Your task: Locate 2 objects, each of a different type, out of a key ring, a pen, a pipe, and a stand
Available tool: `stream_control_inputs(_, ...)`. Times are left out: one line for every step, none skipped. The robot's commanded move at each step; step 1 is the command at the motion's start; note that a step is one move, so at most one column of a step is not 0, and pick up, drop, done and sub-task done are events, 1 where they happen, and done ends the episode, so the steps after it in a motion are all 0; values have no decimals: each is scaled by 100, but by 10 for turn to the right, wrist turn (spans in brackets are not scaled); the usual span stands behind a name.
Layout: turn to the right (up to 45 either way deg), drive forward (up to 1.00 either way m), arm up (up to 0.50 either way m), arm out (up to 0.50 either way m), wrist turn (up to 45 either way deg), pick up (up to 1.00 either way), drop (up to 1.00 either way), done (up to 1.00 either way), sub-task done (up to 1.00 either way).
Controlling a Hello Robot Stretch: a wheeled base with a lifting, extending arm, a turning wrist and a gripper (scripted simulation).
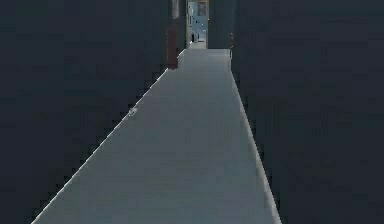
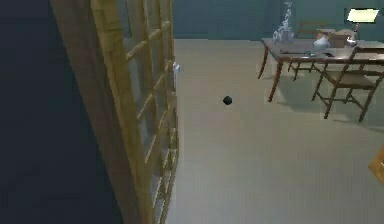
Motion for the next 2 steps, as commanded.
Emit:
stream_control_inputs(0,10,0,0,0,0,0,0,0)
stream_control_inputs(0,100,0,0,0,0,0,0,0)
